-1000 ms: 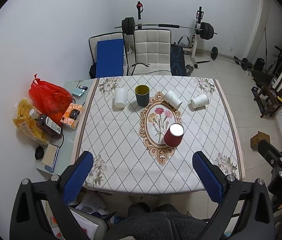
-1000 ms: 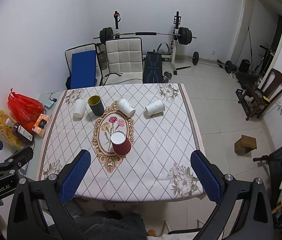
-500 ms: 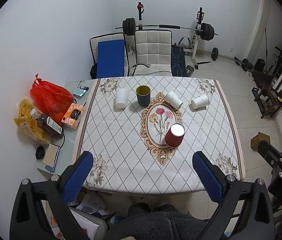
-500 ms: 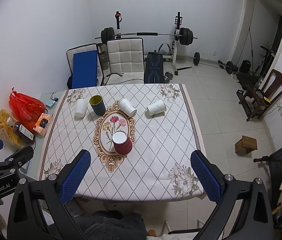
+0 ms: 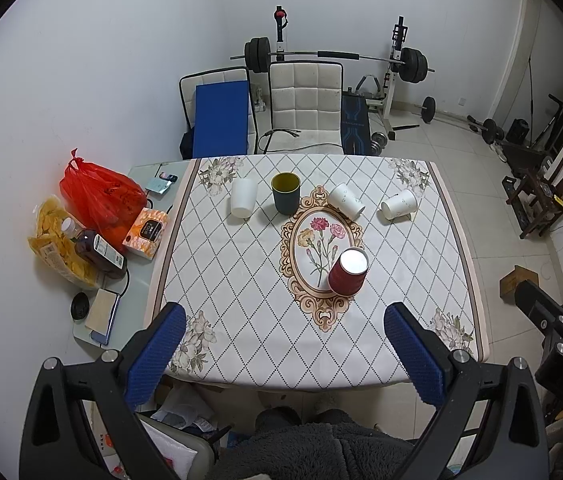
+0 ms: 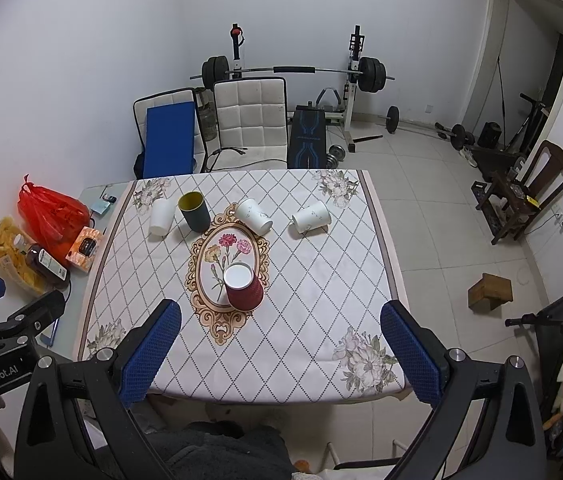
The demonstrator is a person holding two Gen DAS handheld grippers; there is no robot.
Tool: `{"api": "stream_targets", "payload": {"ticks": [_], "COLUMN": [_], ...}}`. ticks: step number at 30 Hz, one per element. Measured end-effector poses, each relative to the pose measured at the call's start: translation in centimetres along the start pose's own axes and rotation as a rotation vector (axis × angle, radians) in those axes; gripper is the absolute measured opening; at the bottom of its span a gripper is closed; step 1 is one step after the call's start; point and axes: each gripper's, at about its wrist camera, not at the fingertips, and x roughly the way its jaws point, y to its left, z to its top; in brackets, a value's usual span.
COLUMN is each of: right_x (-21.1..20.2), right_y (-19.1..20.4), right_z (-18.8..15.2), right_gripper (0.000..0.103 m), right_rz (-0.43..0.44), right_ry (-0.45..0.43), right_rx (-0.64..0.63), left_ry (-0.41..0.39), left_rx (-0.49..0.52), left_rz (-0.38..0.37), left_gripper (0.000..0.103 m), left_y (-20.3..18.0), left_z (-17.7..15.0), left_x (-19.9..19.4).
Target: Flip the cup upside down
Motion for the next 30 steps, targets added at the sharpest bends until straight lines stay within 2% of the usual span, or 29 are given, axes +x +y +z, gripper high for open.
{"api": "stream_targets", "payload": {"ticks": [30], "right_x": [0.04], "right_y": [-0.38], "right_z": [0.15], "right_gripper": [0.102], "right_rz": [0.016], "right_ry": [0.004], "right_rx": [-0.012], "left_ry": [-0.001], "left_rx": [-0.007], "left_rz": [0.000], "left_gripper": [0.102], "left_y": [0.36], "left_z": [0.12], "left_x": [-0.28]}}
